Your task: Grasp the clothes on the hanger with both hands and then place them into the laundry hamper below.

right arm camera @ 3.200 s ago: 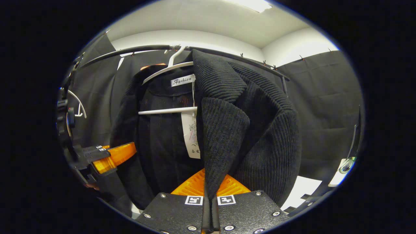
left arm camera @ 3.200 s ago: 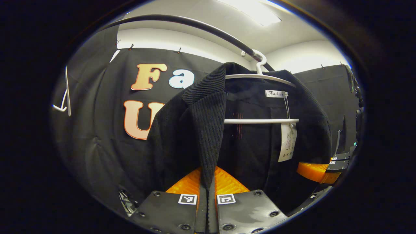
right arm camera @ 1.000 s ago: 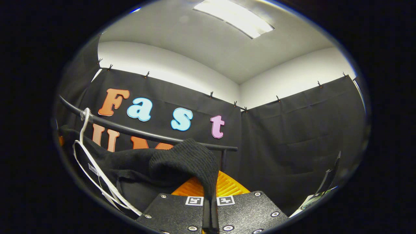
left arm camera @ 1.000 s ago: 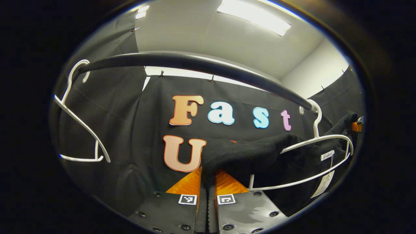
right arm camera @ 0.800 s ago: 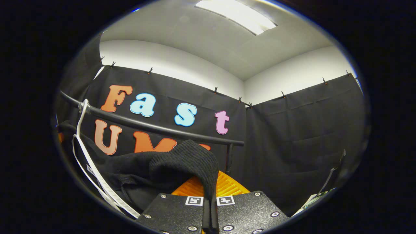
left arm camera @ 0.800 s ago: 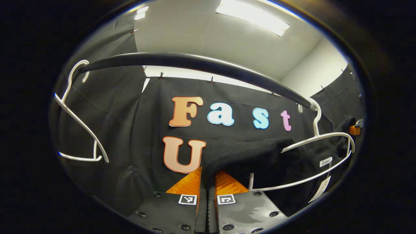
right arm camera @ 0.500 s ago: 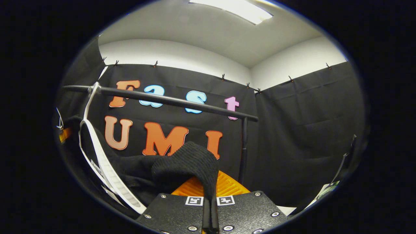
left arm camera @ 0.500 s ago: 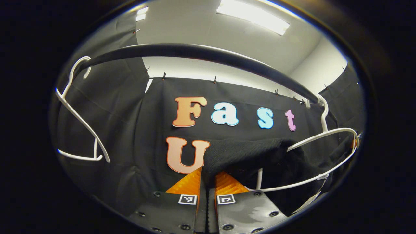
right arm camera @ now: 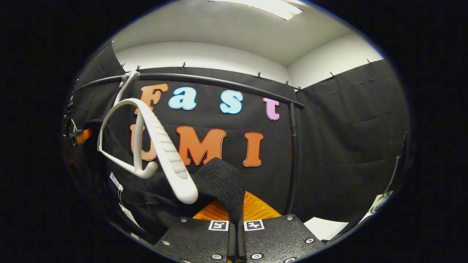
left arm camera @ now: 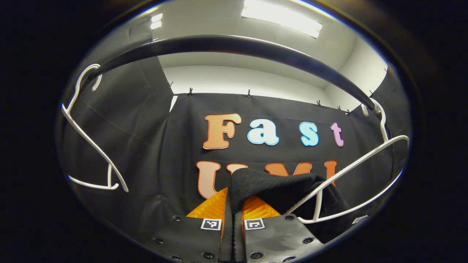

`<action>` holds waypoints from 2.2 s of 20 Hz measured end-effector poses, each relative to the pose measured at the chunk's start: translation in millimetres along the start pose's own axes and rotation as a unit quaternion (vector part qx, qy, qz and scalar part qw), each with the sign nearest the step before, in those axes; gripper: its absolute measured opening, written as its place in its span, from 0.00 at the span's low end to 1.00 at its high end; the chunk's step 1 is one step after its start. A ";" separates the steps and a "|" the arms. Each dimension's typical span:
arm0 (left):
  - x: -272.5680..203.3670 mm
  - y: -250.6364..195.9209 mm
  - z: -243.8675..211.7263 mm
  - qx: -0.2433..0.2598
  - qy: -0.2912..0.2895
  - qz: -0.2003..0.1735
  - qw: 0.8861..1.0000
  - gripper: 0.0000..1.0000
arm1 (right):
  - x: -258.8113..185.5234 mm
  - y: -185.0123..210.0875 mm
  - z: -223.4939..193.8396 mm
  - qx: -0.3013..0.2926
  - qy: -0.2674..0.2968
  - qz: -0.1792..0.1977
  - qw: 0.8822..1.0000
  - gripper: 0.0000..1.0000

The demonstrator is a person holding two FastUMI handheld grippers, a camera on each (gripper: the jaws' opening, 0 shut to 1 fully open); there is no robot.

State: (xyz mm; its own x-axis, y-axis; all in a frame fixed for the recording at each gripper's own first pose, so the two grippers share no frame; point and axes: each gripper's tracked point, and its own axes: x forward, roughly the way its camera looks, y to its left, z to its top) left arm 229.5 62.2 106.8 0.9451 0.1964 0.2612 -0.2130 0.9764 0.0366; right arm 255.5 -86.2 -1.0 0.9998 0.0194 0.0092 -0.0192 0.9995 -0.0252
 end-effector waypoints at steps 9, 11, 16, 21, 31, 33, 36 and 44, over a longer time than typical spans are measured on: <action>-28.7 15.1 -70.3 0.010 0.071 0.003 0.997 0.09 | -31.3 42.2 -61.3 0.019 0.042 0.010 0.999 0.01; -46.1 11.9 -85.3 0.010 0.088 -0.005 0.996 0.09 | -38.5 45.1 -70.7 0.019 0.050 0.008 0.999 0.01; -82.1 3.6 -115.1 0.030 0.122 -0.028 0.992 0.09 | -57.3 75.8 -111.6 0.023 0.086 0.030 0.996 0.01; -121.2 -20.6 -150.6 0.028 0.164 -0.061 0.984 0.09 | -74.9 112.0 -147.3 0.032 0.126 0.067 0.989 0.01; -182.6 -94.4 -212.9 0.005 0.237 -0.155 0.959 0.09 | -94.9 178.0 -225.6 0.039 0.213 0.127 0.968 0.01; -196.3 -108.9 -226.9 0.002 0.250 -0.176 0.952 0.09 | -98.9 183.5 -245.5 0.042 0.234 0.129 0.963 0.01; -214.7 -125.3 -261.1 -0.008 0.287 -0.203 0.936 0.09 | -105.0 188.8 -283.4 0.048 0.271 0.131 0.952 0.01; -303.2 -141.9 -405.1 -0.016 0.450 -0.234 0.862 0.09 | -146.0 184.7 -442.0 0.036 0.423 0.122 0.897 0.02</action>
State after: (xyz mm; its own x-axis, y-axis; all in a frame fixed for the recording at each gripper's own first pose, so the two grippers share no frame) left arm 73.6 -99.3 -368.3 0.7382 -0.2436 -0.6291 0.2376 0.9667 -0.0955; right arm 110.3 84.5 -448.8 0.6143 0.2432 -0.7506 -0.2091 0.9675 0.1424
